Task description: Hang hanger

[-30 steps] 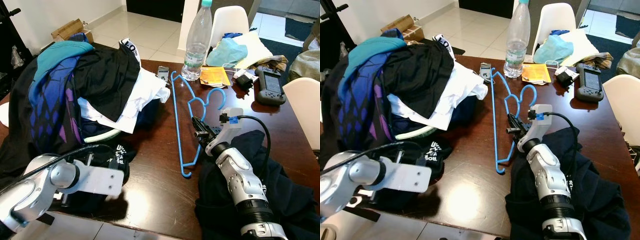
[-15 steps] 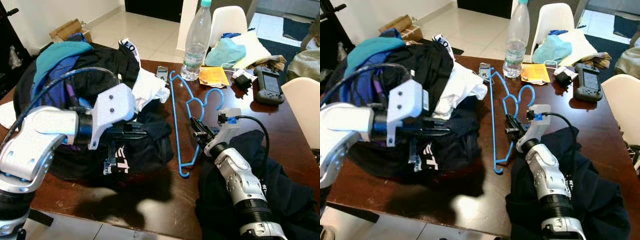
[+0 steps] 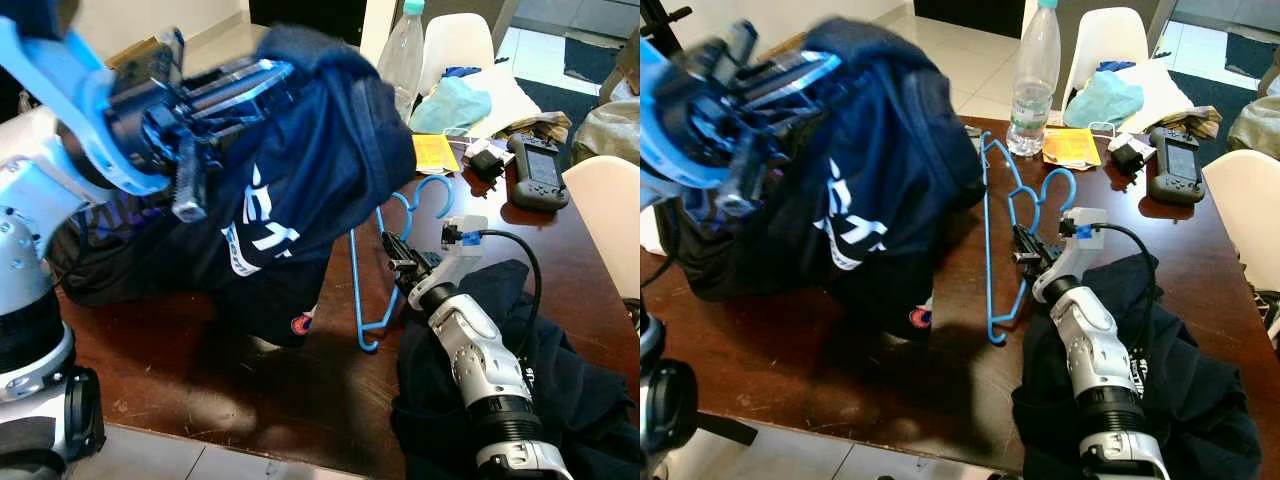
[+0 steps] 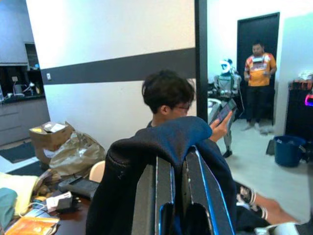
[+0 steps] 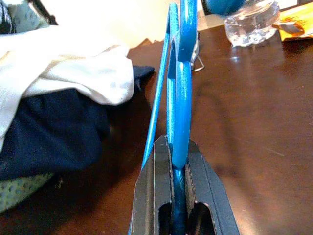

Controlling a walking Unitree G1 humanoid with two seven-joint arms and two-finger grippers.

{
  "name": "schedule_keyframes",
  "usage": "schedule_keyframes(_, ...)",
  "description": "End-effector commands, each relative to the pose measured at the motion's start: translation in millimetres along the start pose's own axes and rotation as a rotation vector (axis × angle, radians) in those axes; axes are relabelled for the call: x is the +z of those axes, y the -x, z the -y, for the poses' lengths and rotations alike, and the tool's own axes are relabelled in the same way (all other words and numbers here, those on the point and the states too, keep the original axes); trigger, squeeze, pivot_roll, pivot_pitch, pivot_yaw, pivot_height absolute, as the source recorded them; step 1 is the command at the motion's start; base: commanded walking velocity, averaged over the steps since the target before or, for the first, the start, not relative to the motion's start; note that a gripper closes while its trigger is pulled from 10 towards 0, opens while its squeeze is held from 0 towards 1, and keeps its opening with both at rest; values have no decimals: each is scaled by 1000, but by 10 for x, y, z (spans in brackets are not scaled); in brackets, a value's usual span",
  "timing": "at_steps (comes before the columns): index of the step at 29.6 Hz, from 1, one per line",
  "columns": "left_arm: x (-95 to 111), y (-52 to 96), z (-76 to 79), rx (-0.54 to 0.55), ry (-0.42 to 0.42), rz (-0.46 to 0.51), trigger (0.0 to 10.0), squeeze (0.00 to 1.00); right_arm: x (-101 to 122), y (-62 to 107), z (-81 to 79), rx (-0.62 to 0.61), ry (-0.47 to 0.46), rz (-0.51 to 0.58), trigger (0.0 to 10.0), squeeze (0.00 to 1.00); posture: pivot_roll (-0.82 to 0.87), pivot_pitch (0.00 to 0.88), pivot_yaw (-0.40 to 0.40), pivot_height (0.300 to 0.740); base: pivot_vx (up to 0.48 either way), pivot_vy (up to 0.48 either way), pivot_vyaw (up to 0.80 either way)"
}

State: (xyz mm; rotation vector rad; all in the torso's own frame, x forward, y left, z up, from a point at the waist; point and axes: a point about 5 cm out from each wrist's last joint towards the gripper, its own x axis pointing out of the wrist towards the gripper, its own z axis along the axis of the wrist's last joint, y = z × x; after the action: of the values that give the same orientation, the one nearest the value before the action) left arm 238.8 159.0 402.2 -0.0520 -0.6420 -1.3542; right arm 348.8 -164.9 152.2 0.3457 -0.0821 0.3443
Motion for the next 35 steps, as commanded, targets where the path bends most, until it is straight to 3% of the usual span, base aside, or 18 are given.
schedule_keyframes(1,78,13,2,-5,9,10,10000,0,-103,40,50,-29,-34,-34,10000,0,214,175,-14,740,0,0,0)
schedule_keyframes(4,84,23,-14,15,27,8,10000,0,-102,37,47,-29,-37,-30,10000,0,214,175,-14,740,0,0,0)
schedule_keyframes(5,-65,18,-43,50,62,-48,10000,0,-104,37,39,-29,-46,-25,10000,0,212,172,-10,740,-289,0,0)
schedule_keyframes(6,-65,18,-43,50,62,-48,10000,0,-104,37,39,-29,-46,-25,10000,0,212,172,-10,740,-289,0,0)
schedule_keyframes(7,-247,2,-42,86,99,-117,10000,0,-92,38,25,-22,-70,-10,10000,0,210,171,-8,740,-405,0,0)
schedule_keyframes(8,-247,2,-42,86,99,-117,10000,0,-92,38,25,-22,-70,-10,10000,0,210,171,-8,740,-405,0,0)
schedule_keyframes(9,-424,-11,-12,115,125,-174,10000,0,-52,37,-3,1,-115,22,10000,0,208,171,-6,740,-480,0,0)
schedule_keyframes(11,-424,-11,-12,115,125,-174,10000,0,-52,37,-3,1,-115,22,10000,0,208,171,-6,740,-480,0,0)
schedule_keyframes(12,-590,-56,46,130,153,-210,10000,0,27,40,-69,61,-177,71,10000,0,207,169,-6,740,-480,0,0)
schedule_keyframes(16,-785,-233,162,127,178,-224,10000,0,166,51,-177,171,-276,147,10000,0,210,164,-9,740,-480,0,0)
schedule_keyframes(20,-885,-401,242,112,199,-216,10000,0,237,52,-266,254,-334,180,10000,0,210,164,-9,740,-480,0,0)
schedule_keyframes(26,-1012,-437,301,120,208,-253,10000,0,199,51,-308,273,-342,165,10000,0,213,149,-3,740,-454,0,0)
schedule_keyframes(35,-996,-456,333,119,213,-227,10000,0,201,78,-348,306,-361,161,10000,0,210,135,-1,740,-425,0,0)
